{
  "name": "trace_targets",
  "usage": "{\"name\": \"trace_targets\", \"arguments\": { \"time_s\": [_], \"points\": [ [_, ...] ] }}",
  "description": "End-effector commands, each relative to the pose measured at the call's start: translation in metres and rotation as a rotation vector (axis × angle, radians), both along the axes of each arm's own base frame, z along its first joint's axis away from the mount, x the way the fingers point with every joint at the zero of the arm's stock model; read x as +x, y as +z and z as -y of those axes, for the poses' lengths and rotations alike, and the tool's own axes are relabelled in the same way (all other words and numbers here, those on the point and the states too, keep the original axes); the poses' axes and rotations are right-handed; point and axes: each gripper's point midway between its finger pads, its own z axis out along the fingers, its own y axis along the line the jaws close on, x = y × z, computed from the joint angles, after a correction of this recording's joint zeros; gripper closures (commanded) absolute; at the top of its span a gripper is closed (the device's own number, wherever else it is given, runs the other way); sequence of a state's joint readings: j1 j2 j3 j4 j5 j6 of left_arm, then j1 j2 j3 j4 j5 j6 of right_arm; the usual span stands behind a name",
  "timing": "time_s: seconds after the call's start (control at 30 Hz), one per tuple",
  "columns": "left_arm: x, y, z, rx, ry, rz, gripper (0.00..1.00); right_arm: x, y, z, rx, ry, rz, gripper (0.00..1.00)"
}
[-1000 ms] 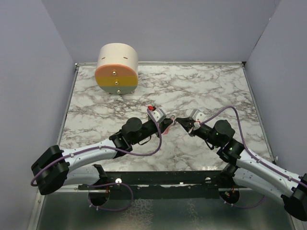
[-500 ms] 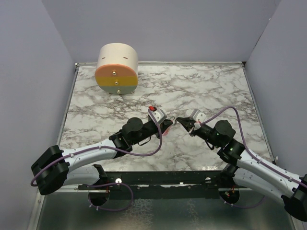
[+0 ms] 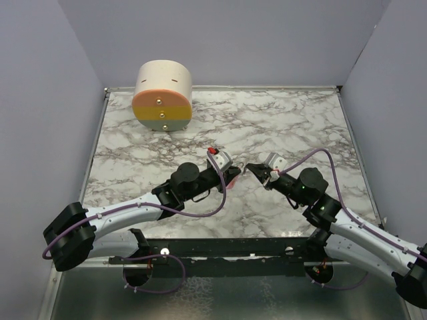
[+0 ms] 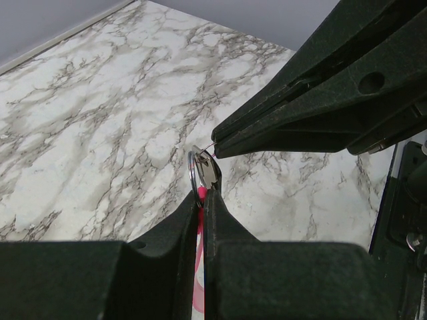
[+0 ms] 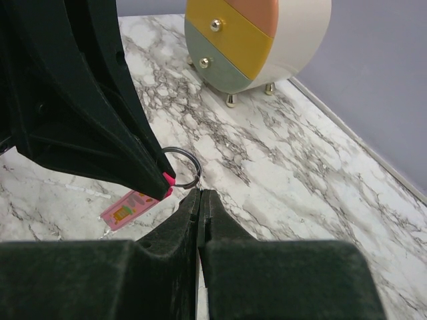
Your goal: Put the keys on the keyring
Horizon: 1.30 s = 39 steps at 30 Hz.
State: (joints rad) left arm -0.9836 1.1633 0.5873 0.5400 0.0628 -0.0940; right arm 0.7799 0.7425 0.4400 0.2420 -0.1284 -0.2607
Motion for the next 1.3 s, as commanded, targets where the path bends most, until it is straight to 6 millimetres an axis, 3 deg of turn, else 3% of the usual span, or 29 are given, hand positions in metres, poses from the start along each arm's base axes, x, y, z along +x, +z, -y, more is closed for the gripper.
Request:
{"name": "trace_targets", "arguments": {
  "time_s": [0.0, 1.27],
  "points": [
    [0.0, 0.018, 0.004, -0.021, -0.019, 0.026, 1.0, 0.001, 0.014, 0.004, 0.014, -0.025, 0.037, 0.99],
    [0.006, -0.002, 0.003, 0.066, 0.006, -0.007, 0.99, 0.001, 0.021, 0.011, 0.022, -0.052, 0.053, 0.99]
  ]
}}
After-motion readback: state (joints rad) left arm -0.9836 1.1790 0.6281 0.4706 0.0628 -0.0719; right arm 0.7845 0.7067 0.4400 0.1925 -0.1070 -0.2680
